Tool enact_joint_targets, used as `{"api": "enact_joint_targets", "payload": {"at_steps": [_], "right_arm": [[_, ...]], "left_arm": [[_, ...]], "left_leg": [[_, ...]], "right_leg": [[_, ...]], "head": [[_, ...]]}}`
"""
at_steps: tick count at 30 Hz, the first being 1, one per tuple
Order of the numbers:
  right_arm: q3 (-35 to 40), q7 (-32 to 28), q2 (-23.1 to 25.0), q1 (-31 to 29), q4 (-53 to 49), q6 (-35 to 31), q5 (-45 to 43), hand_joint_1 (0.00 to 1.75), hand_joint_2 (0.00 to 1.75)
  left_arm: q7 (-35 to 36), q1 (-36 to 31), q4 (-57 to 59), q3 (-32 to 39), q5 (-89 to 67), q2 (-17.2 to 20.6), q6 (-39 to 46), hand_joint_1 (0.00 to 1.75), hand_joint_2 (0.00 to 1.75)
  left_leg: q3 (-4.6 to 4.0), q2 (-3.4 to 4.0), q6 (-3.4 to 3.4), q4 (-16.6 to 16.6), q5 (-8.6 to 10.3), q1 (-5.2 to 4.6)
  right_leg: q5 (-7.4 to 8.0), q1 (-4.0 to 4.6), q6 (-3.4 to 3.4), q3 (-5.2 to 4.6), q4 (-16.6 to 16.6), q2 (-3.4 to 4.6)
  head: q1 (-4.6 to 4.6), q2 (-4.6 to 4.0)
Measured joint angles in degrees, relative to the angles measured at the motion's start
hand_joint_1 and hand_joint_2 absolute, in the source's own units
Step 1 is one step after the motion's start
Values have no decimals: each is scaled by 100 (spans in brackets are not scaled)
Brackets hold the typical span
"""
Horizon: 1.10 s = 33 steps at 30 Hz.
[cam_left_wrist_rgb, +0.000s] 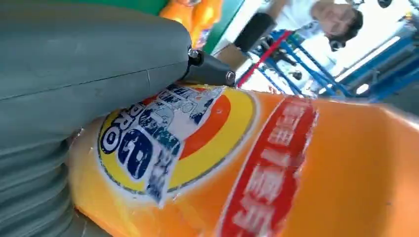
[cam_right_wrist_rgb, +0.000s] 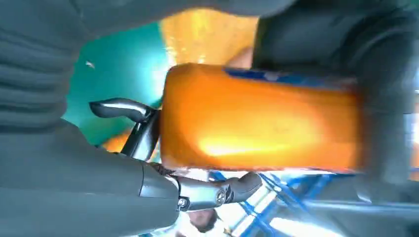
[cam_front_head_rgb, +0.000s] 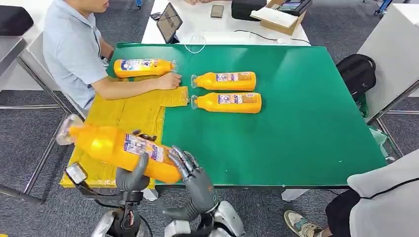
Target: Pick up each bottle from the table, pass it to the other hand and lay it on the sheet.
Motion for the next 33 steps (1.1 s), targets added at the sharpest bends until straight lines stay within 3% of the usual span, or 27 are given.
{"api": "enact_joint_targets", "payload": {"at_steps": [4, 9, 22, 27, 29, 33], "right_arm": [[-178, -72, -170, 434, -1175, -37, 533, 0, 0], [-710, -74, -282, 953, -2103, -39, 675, 0, 0], [-1401, -74, -242, 1493, -2709, -39, -38, 0, 0], [-1388, -74, -181, 1492, -2709, -37, -213, 0, 0], [-1344, -74, -168, 1479, -2703, -37, -224, 0, 0], [-1314, -74, -168, 1452, -2674, -35, -309, 0, 0]], "left_arm": [[-259, 37, -13, 335, -1010, 18, 784, 175, 175], [-352, 23, 35, 852, -1420, 70, 1149, 175, 175], [-459, -413, 551, 1390, -3211, 199, 2347, 175, 175], [30, -951, 1533, 1147, -6590, 326, 3736, 175, 175], [420, -1189, 2093, 1027, -8045, 400, 3866, 175, 175], [700, -1455, 2790, 920, -8922, 452, 3906, 175, 175]], "left_leg": [[1, 20, -2, 0, -2, 1], [2, 14, -2, -1, -1, 1], [3, 9, -2, -1, -1, 1], [5, 0, -1, 0, 1, 1], [4, 2, -1, -1, 1, 1], [5, 18, -1, 0, 1, 0]], "right_leg": [[1, 1, -1, -12, 0, 8], [0, 1, -1, -6, 1, 4], [0, 1, -1, -4, 0, 4], [0, 0, -1, 1, 1, 0], [1, 0, -1, 4, 3, 2], [2, 0, 0, -2, 2, 8]], "head": [[-13, 0], [-9, 0], [-11, 0], [-9, 0], [-9, 0], [-7, 0]]}}
